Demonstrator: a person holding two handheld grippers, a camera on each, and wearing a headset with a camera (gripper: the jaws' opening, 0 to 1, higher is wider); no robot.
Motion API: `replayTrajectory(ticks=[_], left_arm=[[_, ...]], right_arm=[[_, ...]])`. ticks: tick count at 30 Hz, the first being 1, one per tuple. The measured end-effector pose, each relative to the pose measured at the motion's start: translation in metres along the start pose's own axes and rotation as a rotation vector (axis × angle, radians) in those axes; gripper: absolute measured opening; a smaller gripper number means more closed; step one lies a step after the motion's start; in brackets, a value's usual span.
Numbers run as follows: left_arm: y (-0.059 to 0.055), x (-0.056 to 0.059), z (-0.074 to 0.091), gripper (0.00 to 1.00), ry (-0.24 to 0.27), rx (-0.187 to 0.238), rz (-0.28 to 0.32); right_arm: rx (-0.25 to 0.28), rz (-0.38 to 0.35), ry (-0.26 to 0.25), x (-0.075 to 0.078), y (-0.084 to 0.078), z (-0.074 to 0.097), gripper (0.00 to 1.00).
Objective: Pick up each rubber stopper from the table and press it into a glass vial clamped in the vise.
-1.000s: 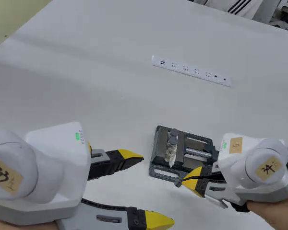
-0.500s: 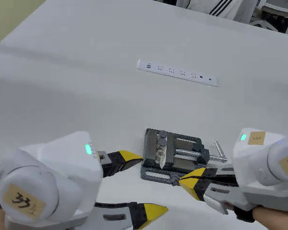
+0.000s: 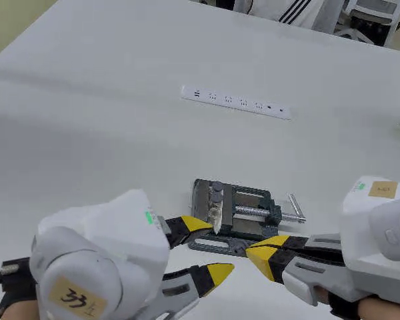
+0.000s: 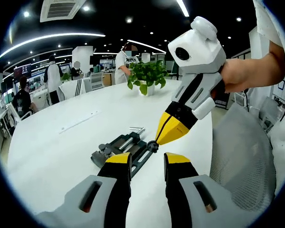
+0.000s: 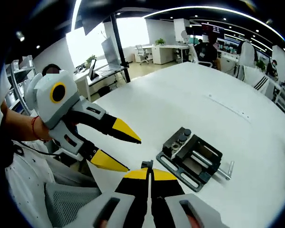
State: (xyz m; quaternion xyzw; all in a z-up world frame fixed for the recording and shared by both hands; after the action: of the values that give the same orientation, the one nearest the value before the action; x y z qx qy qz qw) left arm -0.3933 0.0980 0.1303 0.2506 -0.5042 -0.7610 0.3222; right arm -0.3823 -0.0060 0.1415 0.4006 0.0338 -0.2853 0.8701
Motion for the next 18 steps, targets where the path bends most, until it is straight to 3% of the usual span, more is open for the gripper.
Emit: replayTrajectory(ticks=[9,18], left_arm=[[0.001,0.0107,-0.0065,0.15,-0.025,0.003,-0.055],[0.0028,0.0089,-0.0059,0.08,-0.022,0.014,-0.061]], right_arm=[[0.036,-0.039,-0.014,-0.0058,0.0032,0.0028,0.0],[0.044,-0.05,-0.012,-0.0074,0.0042,0.0015,0.0]])
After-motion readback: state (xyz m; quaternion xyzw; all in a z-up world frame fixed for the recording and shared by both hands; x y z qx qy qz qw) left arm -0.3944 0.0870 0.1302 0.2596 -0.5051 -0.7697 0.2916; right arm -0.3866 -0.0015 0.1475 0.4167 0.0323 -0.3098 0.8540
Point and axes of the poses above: the centre of the closed fingertips' face, and the gripper's own axes: z roughly backward along the fingers, x roughly to its right, y roughly out of its top, the point moved 6 cm from there along z, roughly backward along the fingers, and after that the axes turned 12 degrees about y, right-handed, at the moved point
